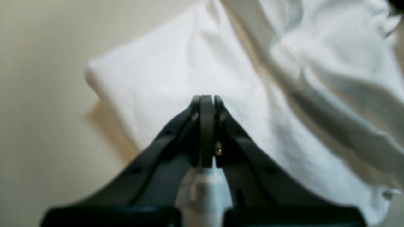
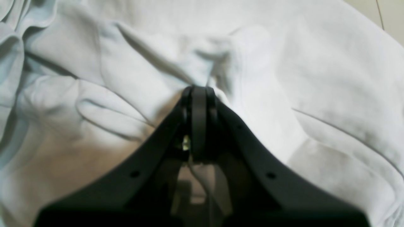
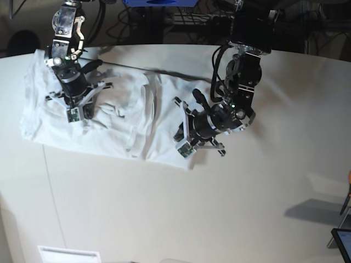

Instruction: Fold the T-shirt properly

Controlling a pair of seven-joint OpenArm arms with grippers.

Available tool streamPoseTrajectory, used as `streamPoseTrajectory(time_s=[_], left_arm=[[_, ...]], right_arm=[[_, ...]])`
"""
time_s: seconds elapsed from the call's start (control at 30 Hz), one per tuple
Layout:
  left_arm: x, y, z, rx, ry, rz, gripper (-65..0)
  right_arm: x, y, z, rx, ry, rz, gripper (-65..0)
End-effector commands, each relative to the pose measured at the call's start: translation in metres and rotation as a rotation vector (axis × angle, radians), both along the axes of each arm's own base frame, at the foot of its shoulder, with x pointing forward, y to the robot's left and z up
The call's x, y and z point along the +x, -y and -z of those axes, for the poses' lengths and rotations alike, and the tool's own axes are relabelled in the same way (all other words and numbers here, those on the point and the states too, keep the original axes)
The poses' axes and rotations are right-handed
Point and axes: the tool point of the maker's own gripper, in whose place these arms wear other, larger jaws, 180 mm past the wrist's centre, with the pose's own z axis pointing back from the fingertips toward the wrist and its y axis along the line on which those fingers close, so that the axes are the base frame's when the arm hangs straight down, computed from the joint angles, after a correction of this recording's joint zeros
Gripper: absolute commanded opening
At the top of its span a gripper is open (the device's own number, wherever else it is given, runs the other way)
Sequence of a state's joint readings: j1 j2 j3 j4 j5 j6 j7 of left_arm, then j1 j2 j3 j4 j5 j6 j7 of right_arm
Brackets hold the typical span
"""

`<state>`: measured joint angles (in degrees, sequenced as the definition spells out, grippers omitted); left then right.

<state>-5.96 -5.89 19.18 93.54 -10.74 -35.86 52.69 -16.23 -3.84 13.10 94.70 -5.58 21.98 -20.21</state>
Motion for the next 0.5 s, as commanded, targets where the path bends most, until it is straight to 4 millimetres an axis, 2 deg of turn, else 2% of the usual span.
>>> streamPoseTrajectory(time_s=[0.0,0.2,0.33,0.47], left_arm=[[0.007,-0.001,-0.005,-0.015,0.025,-0.008,-65.0],[-0.004,-0.006,0.025,-0.016,-0.058,-0.022,-65.0],[-0.014,-0.005,0.032,-0.016,-0.081,-0.021,-65.0],[-0.023,-0.002,0.025,-0.028,-0.063,-0.014,-65.0]], right_arm=[[0.002,0.004,-0.005,-0.019,0.010,0.005,-63.7],[0.008,0.004,-0.009,-0.019,0.023,0.006,-63.4],[0.014,0.004,-0.021,-0.021,0.060,0.006,-63.4],[0.021,0.005,-0.042,-0.033,0.116,0.008,-63.0]])
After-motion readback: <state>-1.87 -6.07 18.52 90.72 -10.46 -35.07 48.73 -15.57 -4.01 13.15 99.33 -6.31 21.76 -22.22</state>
